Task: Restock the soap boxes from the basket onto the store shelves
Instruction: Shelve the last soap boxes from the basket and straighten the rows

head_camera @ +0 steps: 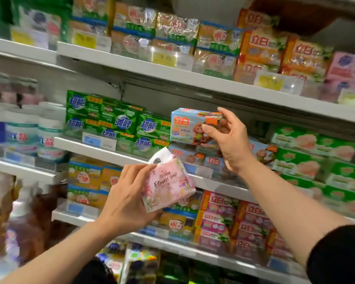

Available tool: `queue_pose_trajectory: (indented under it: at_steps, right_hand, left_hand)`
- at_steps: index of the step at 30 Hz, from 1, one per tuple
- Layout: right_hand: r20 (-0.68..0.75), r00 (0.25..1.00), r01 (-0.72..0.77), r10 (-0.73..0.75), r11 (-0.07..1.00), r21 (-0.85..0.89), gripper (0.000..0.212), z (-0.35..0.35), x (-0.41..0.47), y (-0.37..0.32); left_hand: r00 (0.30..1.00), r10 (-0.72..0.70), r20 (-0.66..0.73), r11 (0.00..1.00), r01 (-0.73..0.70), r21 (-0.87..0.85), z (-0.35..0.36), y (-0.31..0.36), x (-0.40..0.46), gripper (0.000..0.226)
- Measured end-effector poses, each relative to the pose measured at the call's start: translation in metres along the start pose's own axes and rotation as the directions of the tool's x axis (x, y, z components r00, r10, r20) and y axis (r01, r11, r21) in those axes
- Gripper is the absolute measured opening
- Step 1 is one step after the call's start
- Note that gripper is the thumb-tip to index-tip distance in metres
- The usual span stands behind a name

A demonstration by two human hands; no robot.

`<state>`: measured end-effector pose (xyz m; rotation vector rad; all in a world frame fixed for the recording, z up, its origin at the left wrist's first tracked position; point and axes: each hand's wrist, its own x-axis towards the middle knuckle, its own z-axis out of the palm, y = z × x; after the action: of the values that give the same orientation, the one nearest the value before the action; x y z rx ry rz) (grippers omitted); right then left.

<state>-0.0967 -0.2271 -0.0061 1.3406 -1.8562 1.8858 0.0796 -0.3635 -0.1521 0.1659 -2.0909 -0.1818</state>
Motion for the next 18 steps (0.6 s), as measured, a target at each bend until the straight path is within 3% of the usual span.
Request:
queue_pose_trajectory:
  at_steps: [4, 8, 13, 18]
  right_hand:
    - [-0.041, 0.993, 0.105, -0.115, 0.974, -0.199, 0.06, 0.022, 0.022, -0.005]
    - [-0.074, 0.986, 0.116, -0.15, 0.931, -0.346, 0.065, 0.027, 0.032, -0.005]
    - [-0.083, 0.991, 0.066, -0.104, 0.926, -0.371, 0.069, 0.029, 0.038, 0.0]
    - [-0.033, 0.993, 0.093, -0.114, 0.919, -0.383, 0.053, 0.028, 0.05, -0.003]
  left_hand:
    - [0.998, -0.043, -0.036, 0.999, 0.043, -0.008, 0.0, -0.016, -0.005, 0.092]
    - [0.992, -0.071, -0.109, 0.996, 0.065, -0.054, 0.011, -0.023, -0.011, 0.089]
    - [0.977, -0.105, -0.186, 0.989, 0.082, -0.126, 0.014, -0.022, -0.005, 0.089]
    - [0.97, -0.145, -0.195, 0.979, 0.113, -0.17, 0.016, -0.018, 0.0, 0.09]
